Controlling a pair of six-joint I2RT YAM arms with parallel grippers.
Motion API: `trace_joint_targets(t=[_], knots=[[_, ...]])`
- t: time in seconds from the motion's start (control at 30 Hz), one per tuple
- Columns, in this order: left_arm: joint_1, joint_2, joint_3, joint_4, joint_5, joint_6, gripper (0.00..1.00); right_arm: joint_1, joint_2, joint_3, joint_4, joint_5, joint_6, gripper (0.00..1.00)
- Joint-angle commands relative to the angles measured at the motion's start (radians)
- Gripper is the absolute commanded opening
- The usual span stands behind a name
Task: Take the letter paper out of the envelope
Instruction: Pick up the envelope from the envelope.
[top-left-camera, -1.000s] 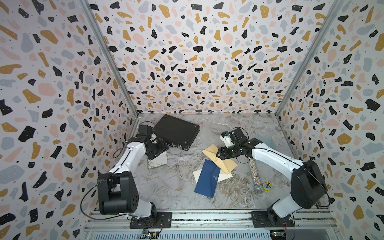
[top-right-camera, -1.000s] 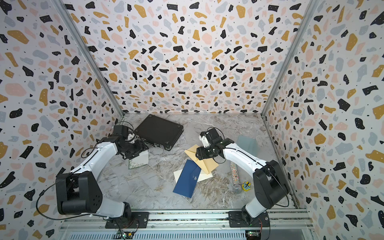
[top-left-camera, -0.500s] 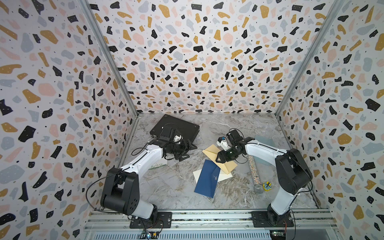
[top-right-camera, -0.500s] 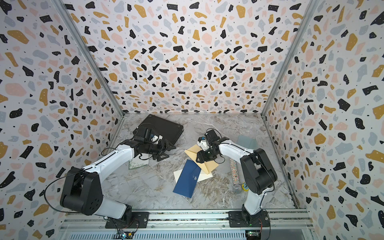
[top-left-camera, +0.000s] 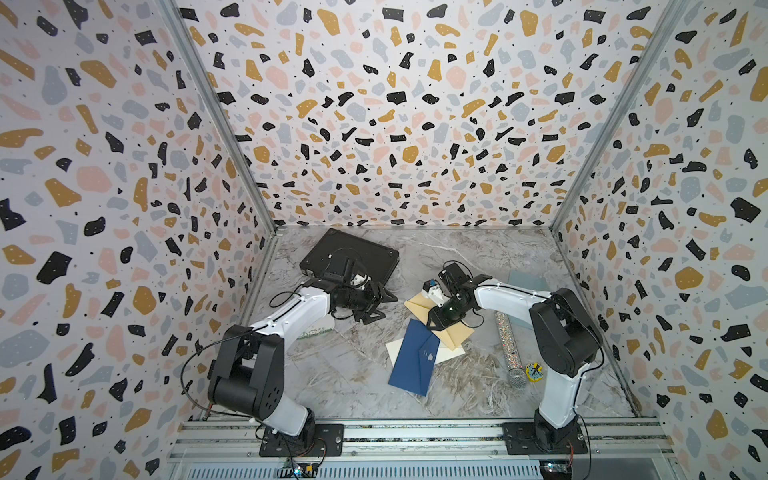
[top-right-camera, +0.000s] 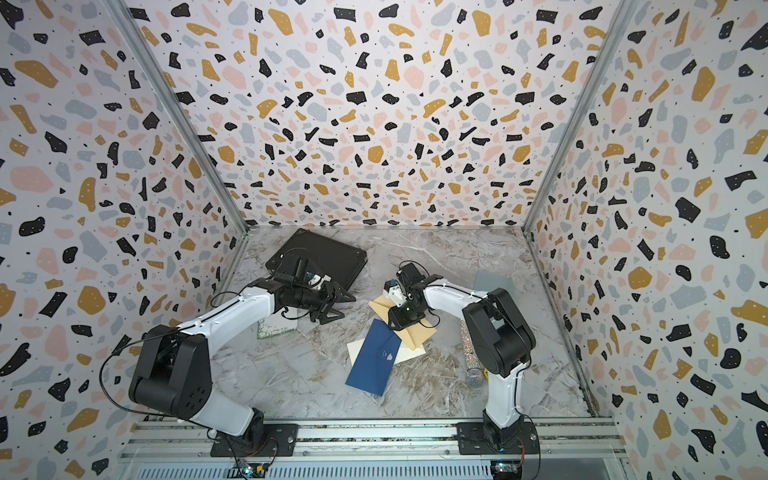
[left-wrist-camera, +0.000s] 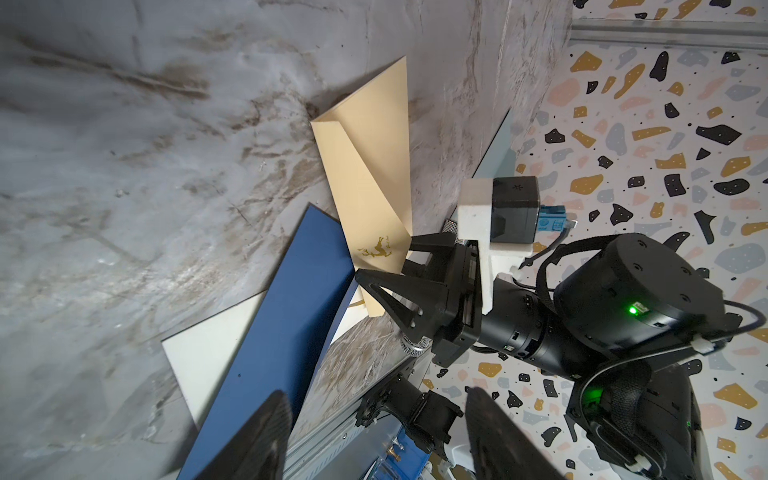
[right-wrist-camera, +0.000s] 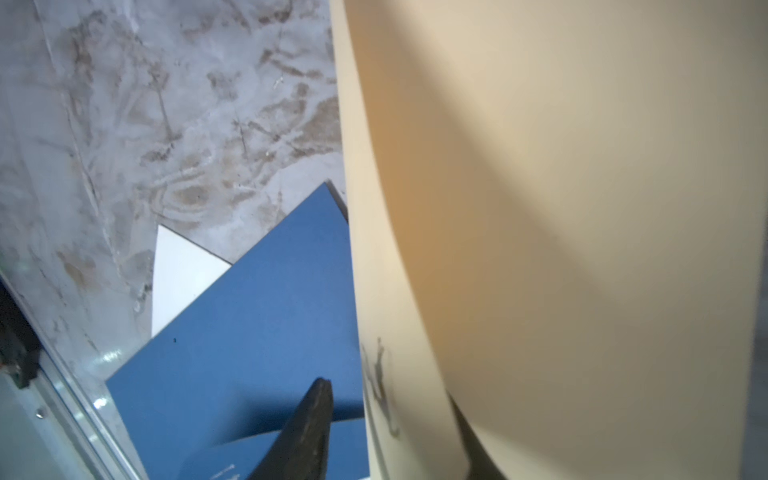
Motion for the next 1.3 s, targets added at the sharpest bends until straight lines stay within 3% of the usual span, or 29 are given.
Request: trace_joint_targets(t=[0.0,0.07,0.37,0.57,0.8,0.93,1.27], knots=[[-0.005,-0.005,0.026,0.011,0.017,0.0,0.67,0.023,-0.031,0.034,-0.033,0.086,-0.059,0.13],[-0.005,-0.003,0.033,0.009,0.016,-0.009,0.67,0.041,-0.06,0.041,-0.044,0.151,-0.091,0.0],[-0.005,-0.006,0.139,0.048,-0.007,-0.128,0.65,0.115,-0.32,0.021,-0.016,0.397,-0.235,0.0],[0.02,0.008,0.283,-0.072,-0.01,-0.096,0.71,0.186,-0.514,-0.119,0.137,0.496,-0.546,0.0],[0.018,-0.017,0.285,-0.026,0.02,-0.158,0.73,0.19,-0.681,-0.29,0.327,0.529,-0.848,0.0],[0.016,-0.015,0.25,-0.034,0.032,-0.147,0.73,0.19,-0.732,-0.323,0.362,0.474,-1.009,0.0],[0.026,0.107,0.37,-0.148,0.161,0.159,0.76,0.189,-0.737,-0.291,0.316,0.408,-1.083,0.0]])
